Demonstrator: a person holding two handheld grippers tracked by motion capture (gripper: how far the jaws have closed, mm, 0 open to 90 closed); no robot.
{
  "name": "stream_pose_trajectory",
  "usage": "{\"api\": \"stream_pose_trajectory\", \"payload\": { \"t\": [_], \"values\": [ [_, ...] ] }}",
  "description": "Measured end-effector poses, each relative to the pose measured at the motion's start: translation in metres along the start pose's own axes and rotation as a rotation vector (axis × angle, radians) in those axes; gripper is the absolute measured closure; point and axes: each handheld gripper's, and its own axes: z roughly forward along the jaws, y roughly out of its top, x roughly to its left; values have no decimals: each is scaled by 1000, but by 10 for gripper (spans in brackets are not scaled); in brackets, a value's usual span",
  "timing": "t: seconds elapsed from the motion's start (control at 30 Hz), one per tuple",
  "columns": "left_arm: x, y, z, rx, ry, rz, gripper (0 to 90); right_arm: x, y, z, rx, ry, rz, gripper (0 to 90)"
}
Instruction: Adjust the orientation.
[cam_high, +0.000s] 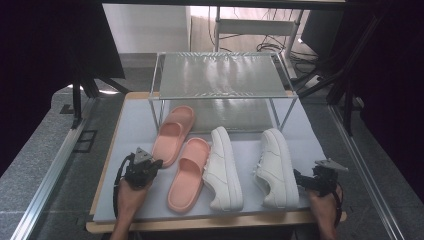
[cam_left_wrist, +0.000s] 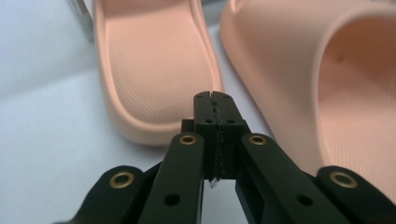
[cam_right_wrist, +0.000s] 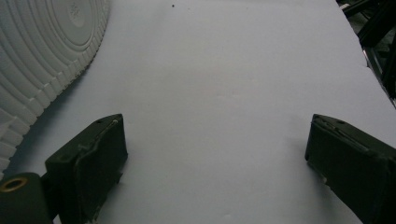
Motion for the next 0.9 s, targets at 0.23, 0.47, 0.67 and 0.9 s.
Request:
{"api": "stream_pose_trajectory", "payload": {
  "t": [0.23, 0.47, 0.67, 0.9],
  "values": [
    [3, -11, 2, 33, 53, -6, 894, 0, 0, 0, 0, 0, 0, 56],
    [9, -13, 13, 67, 79, -20, 893, 0, 0, 0, 0, 0, 0, 57],
    [4, -6, 20, 72, 81, -8, 880, 0, 0, 0, 0, 0, 0, 57],
    [1, 7, 30, 41, 71, 0, 882, 0, 0, 0, 0, 0, 0, 57]
  ]
}}
